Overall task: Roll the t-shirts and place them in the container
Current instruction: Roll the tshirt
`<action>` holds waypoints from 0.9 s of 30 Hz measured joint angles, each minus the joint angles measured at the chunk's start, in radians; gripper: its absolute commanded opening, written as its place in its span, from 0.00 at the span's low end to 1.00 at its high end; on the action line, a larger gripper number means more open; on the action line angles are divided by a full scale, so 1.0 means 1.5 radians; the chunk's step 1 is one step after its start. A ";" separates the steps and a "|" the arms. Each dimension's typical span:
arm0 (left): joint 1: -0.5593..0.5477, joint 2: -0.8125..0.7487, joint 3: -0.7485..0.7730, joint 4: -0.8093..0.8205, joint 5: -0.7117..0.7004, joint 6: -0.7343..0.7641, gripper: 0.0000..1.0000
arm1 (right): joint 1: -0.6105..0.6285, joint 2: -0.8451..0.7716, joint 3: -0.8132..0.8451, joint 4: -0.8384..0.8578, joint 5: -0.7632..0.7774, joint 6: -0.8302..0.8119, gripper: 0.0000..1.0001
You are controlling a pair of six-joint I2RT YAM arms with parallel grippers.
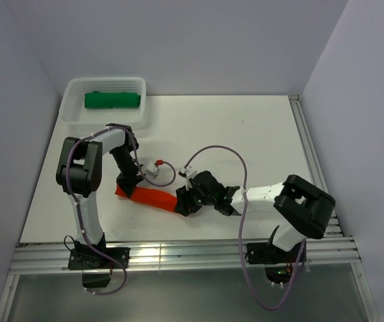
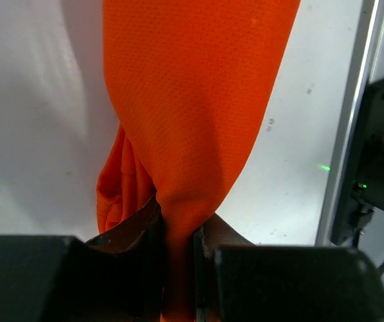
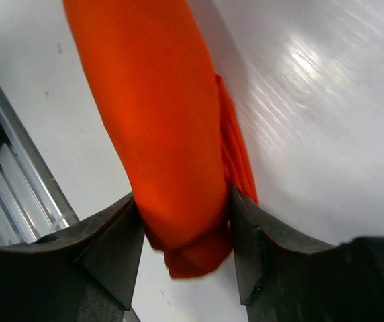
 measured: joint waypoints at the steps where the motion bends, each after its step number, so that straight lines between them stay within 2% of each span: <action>1: -0.001 0.002 0.000 -0.005 -0.002 0.000 0.00 | 0.000 -0.015 -0.001 -0.019 0.009 -0.003 0.62; 3: -0.002 0.008 0.000 -0.016 -0.008 0.000 0.00 | 0.000 -0.043 -0.001 -0.056 0.029 -0.009 0.65; 7: -0.007 0.016 0.000 -0.031 -0.021 0.000 0.00 | 0.001 -0.096 -0.001 -0.118 0.076 -0.025 0.87; 9: -0.010 0.017 0.000 -0.034 -0.027 0.000 0.00 | 0.009 -0.130 -0.001 -0.148 0.114 -0.038 0.88; 10: -0.011 0.017 0.000 -0.035 -0.029 0.000 0.00 | 0.015 -0.149 -0.002 -0.161 0.135 -0.045 0.96; 11: -0.013 0.018 0.000 -0.036 -0.031 0.000 0.00 | 0.025 -0.167 -0.002 -0.170 0.162 -0.052 1.00; 14: -0.015 0.018 -0.001 -0.038 -0.035 0.000 0.00 | 0.080 -0.205 -0.001 -0.195 0.246 -0.082 1.00; 17: -0.016 0.018 -0.002 -0.038 -0.036 0.000 0.00 | 0.171 -0.221 0.010 -0.219 0.332 -0.129 1.00; 22: -0.016 0.019 -0.003 -0.040 -0.038 0.000 0.00 | 0.278 -0.213 0.043 -0.268 0.433 -0.192 0.98; 27: -0.017 0.020 -0.004 -0.043 -0.040 0.000 0.00 | 0.350 -0.172 0.098 -0.311 0.508 -0.227 0.95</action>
